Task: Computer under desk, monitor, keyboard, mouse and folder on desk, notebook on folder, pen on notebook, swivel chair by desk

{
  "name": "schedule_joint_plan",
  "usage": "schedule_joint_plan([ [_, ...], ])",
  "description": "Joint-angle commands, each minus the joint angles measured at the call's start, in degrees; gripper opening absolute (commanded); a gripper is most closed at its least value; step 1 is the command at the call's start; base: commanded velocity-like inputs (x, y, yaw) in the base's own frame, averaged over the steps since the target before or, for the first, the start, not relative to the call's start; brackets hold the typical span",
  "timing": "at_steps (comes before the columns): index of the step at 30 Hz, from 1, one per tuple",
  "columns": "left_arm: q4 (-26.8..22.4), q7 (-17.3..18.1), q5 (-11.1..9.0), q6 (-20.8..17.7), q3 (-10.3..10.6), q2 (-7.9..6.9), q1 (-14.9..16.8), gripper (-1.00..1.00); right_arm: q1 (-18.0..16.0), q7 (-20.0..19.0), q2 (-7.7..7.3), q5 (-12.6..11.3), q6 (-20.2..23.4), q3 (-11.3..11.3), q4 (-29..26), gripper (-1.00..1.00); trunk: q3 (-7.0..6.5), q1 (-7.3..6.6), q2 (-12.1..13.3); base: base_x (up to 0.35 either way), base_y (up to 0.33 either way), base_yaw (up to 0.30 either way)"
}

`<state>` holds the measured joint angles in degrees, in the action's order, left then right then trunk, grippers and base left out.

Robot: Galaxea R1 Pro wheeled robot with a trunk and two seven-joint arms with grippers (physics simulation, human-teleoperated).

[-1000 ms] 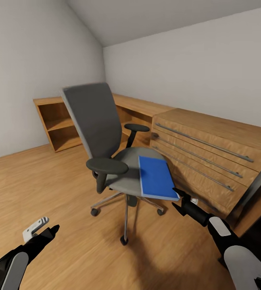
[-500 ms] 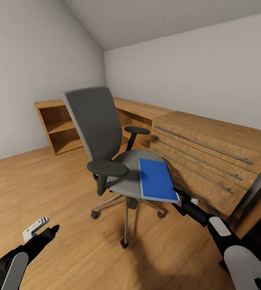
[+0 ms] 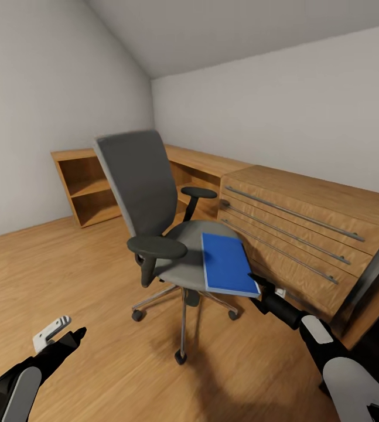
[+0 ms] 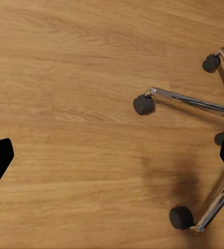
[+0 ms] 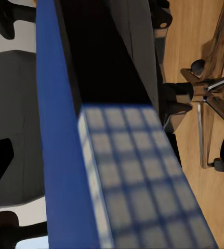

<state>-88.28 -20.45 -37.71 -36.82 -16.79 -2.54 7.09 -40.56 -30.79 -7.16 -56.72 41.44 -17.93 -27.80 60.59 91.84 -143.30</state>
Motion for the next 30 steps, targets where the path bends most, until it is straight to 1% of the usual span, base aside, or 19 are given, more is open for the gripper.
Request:
schedule_joint_plan([
  [1, -0.1, -0.5, -0.6, -0.2, 0.0, -0.01, 0.0, 1.0, 0.0, -0.1, 0.34, 0.0, 0.4, -0.3, 0.0, 1.0, 0.05, -0.01, 0.0, 0.0, 0.0, 0.0],
  [5, -0.1, -0.5, -0.7, -0.2, -0.1, -0.06, 0.0, 1.0, 0.0, -0.1, 1.53, 0.1, 0.4, -0.1, 0.0, 1.0, 0.05, -0.01, 0.0, 0.0, 0.0, 0.0],
  [10, 0.0, -0.5, -0.7, -0.2, -0.1, -0.09, 0.0, 1.0, 0.0, -0.1, 2.18, 0.2, 0.4, 1.1, 0.0, 1.0, 0.05, -0.01, 0.0, 0.0, 0.0, 0.0],
  [17, 0.0, -0.5, -0.6, -0.2, -0.1, -0.08, 0.0, 1.0, 0.0, -0.1, 2.47, 0.1, 0.4, 2.2, 0.0, 1.0, 0.05, -0.01, 0.0, 0.0, 0.0, 0.0],
  [30, -0.1, -0.5, -0.6, -0.2, -0.1, -0.03, 0.0, 1.0, 0.0, -0.1, 2.5, 0.1, 0.4, 2.5, 0.0, 1.0, 0.05, -0.01, 0.0, 0.0, 0.0, 0.0],
])
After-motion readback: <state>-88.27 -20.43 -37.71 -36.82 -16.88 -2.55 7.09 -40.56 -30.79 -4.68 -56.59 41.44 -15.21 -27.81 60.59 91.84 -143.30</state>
